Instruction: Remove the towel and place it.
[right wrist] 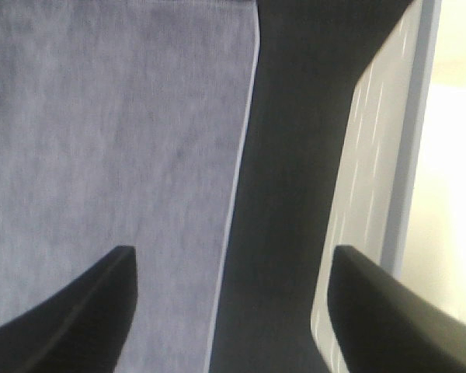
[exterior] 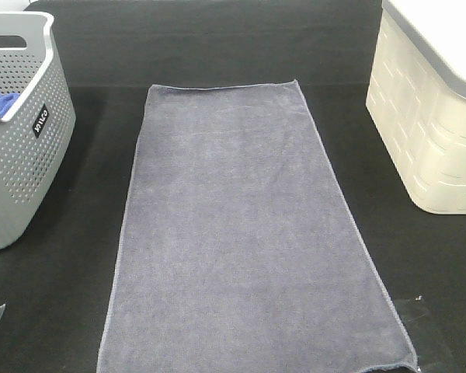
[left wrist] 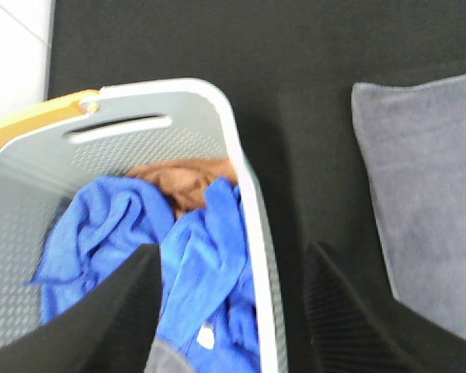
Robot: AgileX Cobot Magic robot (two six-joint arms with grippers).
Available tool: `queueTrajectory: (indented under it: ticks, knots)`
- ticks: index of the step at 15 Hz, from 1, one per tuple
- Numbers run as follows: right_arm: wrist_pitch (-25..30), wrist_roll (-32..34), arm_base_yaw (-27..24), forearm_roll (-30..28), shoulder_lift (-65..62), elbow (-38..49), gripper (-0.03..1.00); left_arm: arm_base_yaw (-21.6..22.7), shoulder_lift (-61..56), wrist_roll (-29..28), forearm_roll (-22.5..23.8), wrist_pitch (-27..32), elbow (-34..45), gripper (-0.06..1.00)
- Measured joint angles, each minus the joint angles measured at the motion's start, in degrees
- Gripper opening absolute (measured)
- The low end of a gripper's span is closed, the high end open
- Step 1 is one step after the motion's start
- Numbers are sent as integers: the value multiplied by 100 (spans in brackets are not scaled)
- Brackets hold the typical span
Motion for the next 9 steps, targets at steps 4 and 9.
queueTrajectory:
  ticks: [4,9]
  knots:
    - [34,-6,0,29,-1226,1811,66,0,-1690,-372,-115,0,2435,54]
    - [40,-6,0,223,-2601,3575,66,0,-3518,-573,-527,23,5002,54]
